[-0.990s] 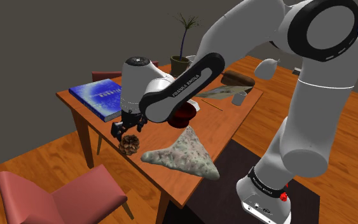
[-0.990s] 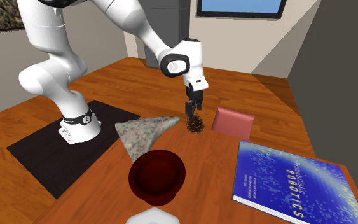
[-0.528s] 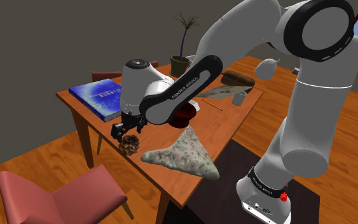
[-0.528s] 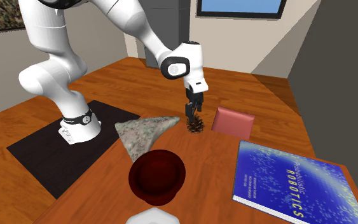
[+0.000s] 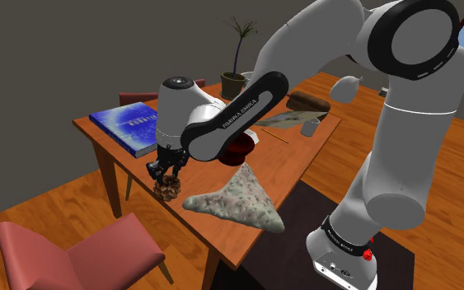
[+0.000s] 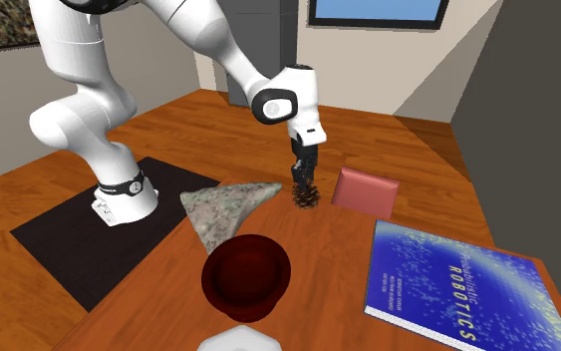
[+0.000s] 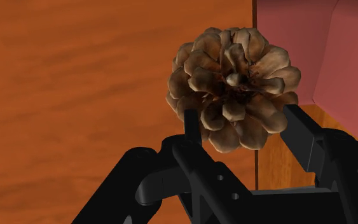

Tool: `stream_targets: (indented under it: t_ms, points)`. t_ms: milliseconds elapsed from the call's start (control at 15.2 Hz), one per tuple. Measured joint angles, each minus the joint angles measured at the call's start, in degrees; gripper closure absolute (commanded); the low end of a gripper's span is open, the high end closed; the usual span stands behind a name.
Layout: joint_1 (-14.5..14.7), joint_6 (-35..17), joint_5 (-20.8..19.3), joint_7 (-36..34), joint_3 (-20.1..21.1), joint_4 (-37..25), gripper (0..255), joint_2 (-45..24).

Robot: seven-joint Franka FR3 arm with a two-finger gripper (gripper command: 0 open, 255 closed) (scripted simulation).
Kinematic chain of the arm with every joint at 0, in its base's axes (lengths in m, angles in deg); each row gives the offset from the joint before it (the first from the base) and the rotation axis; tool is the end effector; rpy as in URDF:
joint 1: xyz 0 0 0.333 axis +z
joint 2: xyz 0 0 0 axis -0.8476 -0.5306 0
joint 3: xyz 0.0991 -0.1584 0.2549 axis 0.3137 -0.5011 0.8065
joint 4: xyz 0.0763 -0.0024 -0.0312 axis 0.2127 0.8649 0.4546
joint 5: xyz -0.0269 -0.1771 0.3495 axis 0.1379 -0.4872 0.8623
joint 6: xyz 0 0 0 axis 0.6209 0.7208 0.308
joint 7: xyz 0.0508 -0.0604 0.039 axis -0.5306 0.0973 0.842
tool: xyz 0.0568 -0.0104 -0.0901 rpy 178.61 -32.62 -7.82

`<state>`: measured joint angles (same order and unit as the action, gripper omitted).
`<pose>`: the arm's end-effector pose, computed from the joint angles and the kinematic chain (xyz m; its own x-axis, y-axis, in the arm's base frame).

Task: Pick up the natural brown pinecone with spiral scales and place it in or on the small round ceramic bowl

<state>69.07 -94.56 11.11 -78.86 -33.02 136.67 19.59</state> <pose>0.4953 0.2712 0.2643 0.9919 -0.0337 0.1224 -0.0337 -0.9994 -0.0020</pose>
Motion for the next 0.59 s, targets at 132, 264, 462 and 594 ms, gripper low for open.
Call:
stream_targets:
  t_ms: [132, 264, 462, 594]
  points:
    - [0.0, 0.0, 0.0, 0.0, 0.0, 0.0, 255, 0.0]
    - [-0.1, 0.34, 0.25, 0.21, 0.11, -0.02, 255, 0.31]
    - [-0.45, 2.02, 1.37, 1.1, 0.63, -0.38, 255, 1.74]
    - [-0.77, 3.11, 2.25, 1.82, 0.98, -0.29, 255, 3.03]
